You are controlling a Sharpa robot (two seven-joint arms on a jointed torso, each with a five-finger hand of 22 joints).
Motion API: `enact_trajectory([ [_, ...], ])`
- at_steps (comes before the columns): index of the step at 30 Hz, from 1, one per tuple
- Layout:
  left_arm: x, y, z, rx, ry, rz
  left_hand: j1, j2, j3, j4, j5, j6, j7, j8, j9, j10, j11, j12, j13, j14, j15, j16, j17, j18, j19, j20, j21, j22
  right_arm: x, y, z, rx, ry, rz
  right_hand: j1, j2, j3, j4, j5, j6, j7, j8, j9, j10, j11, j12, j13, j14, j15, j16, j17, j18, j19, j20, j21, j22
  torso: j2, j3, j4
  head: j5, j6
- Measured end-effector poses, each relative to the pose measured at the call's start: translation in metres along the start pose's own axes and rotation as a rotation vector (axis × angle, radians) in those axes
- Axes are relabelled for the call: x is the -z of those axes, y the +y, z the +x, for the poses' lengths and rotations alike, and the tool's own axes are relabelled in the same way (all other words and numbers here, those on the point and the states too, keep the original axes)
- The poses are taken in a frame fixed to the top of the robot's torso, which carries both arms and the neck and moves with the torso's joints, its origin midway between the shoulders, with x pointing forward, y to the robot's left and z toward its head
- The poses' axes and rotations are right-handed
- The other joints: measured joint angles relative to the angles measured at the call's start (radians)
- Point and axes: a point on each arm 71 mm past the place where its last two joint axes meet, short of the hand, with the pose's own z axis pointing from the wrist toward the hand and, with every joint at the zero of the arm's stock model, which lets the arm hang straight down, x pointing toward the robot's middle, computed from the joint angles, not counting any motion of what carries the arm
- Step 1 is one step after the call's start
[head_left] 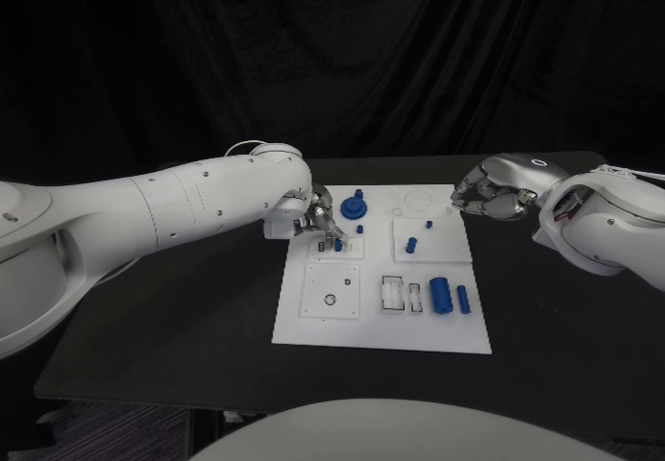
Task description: Assemble the parts on the task board
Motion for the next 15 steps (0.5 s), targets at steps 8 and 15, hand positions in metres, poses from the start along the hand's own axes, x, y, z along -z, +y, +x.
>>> enact_trajectory([
  [8,0.0000,-0.0015,0.0004,0.002,0.005,0.005,0.009,-0.009,0.044,-0.030,0.119,-0.002,0.002,-0.004,0.000,0.000,0.000,0.000,0.000,0.000,0.000,0.000,0.000,0.000,0.000,0.000,-0.005,0.000,-0.0003,-0.0002,0.0004,0.001,0.005,0.002,0.000,0.000,0.000,0.000,0.000,0.001,-0.001,0.000,0.000,0.000,0.000,-0.004,0.000,0.000,0.000,0.000,0.000,0.000,0.000,0.000,0.000,0.000,0.000,0.0000,0.0001,0.002,0.000],
  [15,0.0000,-0.0019,0.0005,0.003,0.007,0.010,0.016,-0.016,0.077,-0.044,0.170,-0.003,0.004,-0.010,0.000,0.000,0.000,0.000,0.000,0.000,0.000,0.000,0.000,0.000,0.000,0.000,-0.005,0.000,-0.0008,-0.0001,0.0007,0.001,0.008,0.002,0.000,0.000,0.003,0.003,0.000,0.003,-0.003,0.000,0.000,0.000,0.000,-0.004,0.000,0.000,0.000,0.000,0.000,0.000,0.000,0.000,0.000,0.000,0.000,0.0000,0.0001,0.004,0.000],
])
